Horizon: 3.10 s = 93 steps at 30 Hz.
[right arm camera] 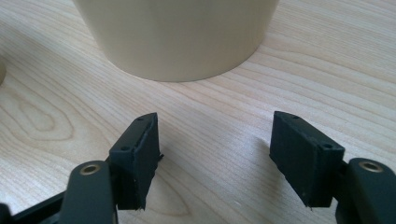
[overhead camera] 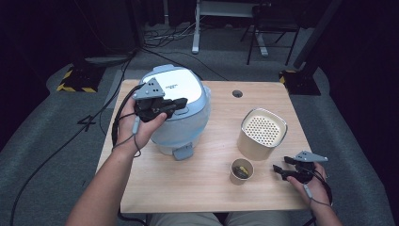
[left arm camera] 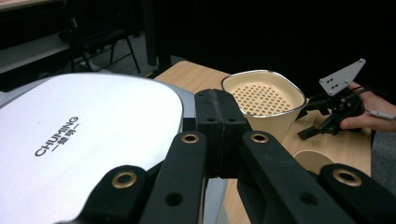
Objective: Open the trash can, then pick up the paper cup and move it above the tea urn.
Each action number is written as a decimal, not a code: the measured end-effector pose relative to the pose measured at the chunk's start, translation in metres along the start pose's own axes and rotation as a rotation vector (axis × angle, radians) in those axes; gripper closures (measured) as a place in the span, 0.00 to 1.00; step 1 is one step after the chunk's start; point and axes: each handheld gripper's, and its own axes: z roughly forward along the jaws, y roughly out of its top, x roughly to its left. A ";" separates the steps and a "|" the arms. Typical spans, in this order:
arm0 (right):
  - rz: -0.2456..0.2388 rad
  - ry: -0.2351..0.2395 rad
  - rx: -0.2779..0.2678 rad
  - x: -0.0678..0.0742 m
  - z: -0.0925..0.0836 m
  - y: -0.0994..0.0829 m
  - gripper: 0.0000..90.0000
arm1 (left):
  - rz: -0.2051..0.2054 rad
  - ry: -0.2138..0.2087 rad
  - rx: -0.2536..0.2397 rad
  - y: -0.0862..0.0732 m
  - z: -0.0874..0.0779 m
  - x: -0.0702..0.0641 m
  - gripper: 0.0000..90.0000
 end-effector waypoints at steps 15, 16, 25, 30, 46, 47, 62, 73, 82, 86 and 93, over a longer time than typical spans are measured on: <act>0.000 0.001 0.000 0.000 0.000 0.000 0.37 | -0.021 0.044 0.095 -0.011 0.003 0.003 1.00; 0.000 0.001 0.000 0.000 0.000 0.000 0.37 | -0.022 0.047 0.095 -0.011 0.003 0.003 1.00; -0.001 0.001 0.000 0.000 0.000 0.000 0.37 | 0.012 0.079 0.085 -0.013 0.004 0.002 1.00; -0.001 0.001 0.000 0.000 0.000 0.000 0.37 | 0.040 0.089 0.092 -0.014 0.005 -0.001 1.00; -0.001 0.002 0.002 0.000 0.000 0.001 0.37 | 0.011 -0.023 -0.069 -0.026 -0.005 -0.012 0.58; -0.001 0.003 0.002 0.000 0.000 0.001 0.37 | 0.019 -0.022 -0.075 -0.027 -0.007 -0.014 0.56; -0.054 0.047 -0.072 0.022 -0.018 0.015 0.39 | 0.030 0.018 -0.025 -0.078 -0.025 -0.042 0.46; -0.089 0.155 -0.104 0.044 -0.019 0.025 0.38 | -0.078 0.089 0.075 -0.152 -0.015 -0.030 0.44; -0.092 0.206 -0.116 0.063 -0.021 0.029 0.34 | -0.133 0.121 0.227 -0.196 0.008 -0.011 0.41; -0.103 0.228 -0.122 0.070 -0.020 0.031 0.30 | -0.147 0.113 0.273 -0.208 0.017 -0.010 0.41; -0.112 0.270 -0.154 0.082 -0.017 0.032 0.22 | -0.190 0.104 0.325 -0.226 0.029 -0.008 0.40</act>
